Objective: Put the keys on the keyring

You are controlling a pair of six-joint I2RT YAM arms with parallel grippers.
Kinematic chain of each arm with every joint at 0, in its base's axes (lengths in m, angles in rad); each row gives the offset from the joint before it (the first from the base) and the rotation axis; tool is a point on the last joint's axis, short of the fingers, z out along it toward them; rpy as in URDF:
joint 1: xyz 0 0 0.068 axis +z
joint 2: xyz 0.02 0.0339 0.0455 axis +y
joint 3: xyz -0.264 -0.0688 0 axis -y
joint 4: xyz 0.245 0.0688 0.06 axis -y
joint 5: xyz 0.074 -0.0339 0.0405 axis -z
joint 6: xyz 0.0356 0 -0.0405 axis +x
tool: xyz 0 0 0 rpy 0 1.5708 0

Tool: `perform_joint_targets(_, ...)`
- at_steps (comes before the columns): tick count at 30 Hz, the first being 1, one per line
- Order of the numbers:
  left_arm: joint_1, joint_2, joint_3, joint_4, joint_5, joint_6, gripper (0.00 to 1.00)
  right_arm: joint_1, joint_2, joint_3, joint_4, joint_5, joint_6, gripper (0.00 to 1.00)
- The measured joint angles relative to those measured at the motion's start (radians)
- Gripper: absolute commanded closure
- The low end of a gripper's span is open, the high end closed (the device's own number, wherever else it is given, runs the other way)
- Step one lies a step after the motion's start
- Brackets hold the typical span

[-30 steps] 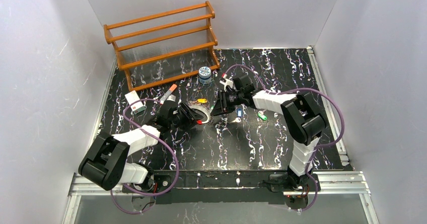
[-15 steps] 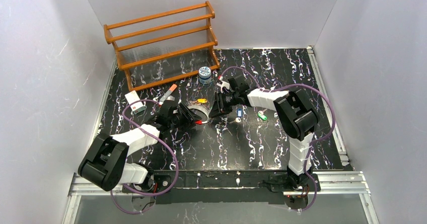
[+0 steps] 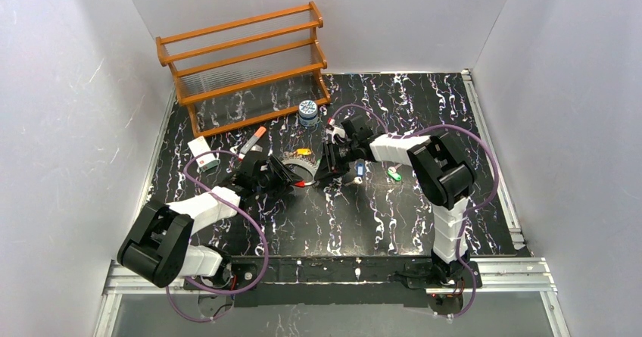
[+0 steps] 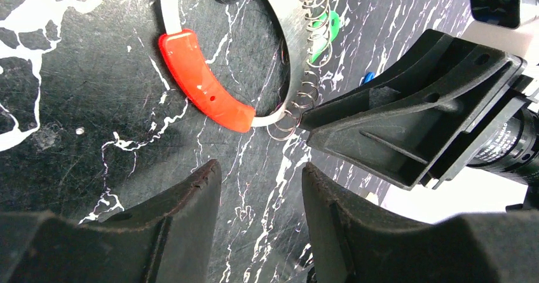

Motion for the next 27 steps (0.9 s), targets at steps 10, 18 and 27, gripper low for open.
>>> perform_joint_targets(10,0.000,0.005,0.000,-0.008,0.000,0.000,0.52,0.006,0.005,0.000,0.000,0.010,0.007,0.63)
perform_joint_targets(18,0.000,0.006,0.000,-0.010,0.000,0.000,0.52,0.015,-0.022,0.000,-0.026,0.058,-0.009,0.63)
perform_joint_targets(27,0.000,0.006,0.000,-0.011,0.000,0.000,0.52,0.036,-0.044,0.030,-0.046,0.080,-0.019,0.64)
